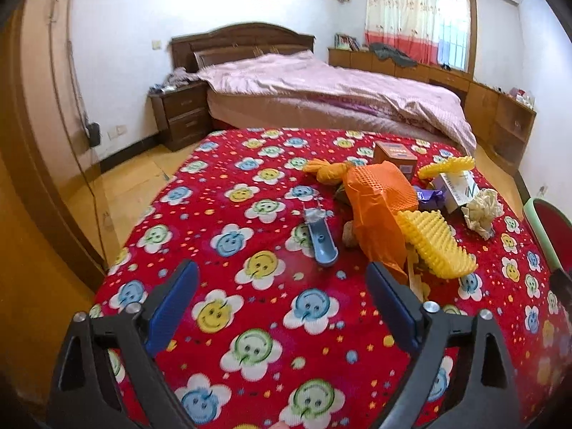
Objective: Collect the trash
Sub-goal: 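Reach the right tool to the crumpled white paper and close on it, then lift the crumpled paper with the right tool and carry it over the bucket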
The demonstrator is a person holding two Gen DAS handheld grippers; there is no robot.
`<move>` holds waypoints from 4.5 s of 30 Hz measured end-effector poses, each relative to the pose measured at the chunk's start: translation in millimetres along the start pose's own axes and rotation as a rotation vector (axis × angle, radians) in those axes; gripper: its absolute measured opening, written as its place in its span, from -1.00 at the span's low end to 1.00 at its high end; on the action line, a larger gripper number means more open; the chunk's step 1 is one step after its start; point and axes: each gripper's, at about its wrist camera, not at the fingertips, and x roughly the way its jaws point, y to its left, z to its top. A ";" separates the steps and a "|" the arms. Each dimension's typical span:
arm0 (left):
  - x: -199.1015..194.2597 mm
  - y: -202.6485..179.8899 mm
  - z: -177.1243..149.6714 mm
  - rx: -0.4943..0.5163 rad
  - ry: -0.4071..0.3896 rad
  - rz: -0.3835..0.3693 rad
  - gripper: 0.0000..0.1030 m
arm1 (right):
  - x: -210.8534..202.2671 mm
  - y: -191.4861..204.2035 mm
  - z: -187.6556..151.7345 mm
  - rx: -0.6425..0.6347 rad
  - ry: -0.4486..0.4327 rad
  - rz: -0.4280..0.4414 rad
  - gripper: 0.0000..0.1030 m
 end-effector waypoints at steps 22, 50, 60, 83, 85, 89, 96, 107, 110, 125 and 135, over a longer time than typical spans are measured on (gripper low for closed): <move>81.8 -7.9 17.9 -0.022 0.215 -0.041 0.21 | 84.2 5.3 45.5 -0.014 0.230 0.016 1.00; 82.4 12.0 19.2 -0.077 0.187 -0.118 -0.67 | 135.5 -15.7 47.9 0.139 0.292 -0.147 -0.70; 59.6 6.4 26.6 -0.067 0.133 -0.166 -0.67 | 111.9 -33.2 48.6 0.182 0.260 -0.135 -0.93; -27.8 -46.1 61.3 0.000 0.019 -0.353 -0.67 | -12.2 -73.4 57.9 0.212 0.066 -0.074 -0.93; -28.7 -57.3 64.3 0.016 0.026 -0.373 -0.67 | -16.1 -82.4 58.8 0.220 0.060 -0.081 -0.93; -26.6 -82.8 71.8 0.029 0.053 -0.429 -0.67 | -25.3 -104.3 59.3 0.243 0.047 -0.105 -0.93; -22.1 -101.7 74.6 0.032 0.060 -0.434 -0.67 | -28.4 -118.2 62.0 0.263 0.056 -0.090 -0.91; 8.8 -87.4 80.4 0.036 0.050 -0.317 -0.67 | 14.7 -85.0 64.2 0.265 0.131 -0.011 -0.13; 20.5 -83.4 83.4 0.031 0.055 -0.298 -0.67 | 33.5 -71.9 65.0 0.239 0.162 0.009 -0.03; 62.5 -82.0 88.1 0.016 0.097 -0.276 -0.67 | 142.5 -24.9 65.4 0.135 0.328 0.040 0.05; 55.6 -92.1 90.1 0.040 0.091 -0.294 -0.67 | 151.3 -31.6 62.7 0.127 0.321 0.001 -0.74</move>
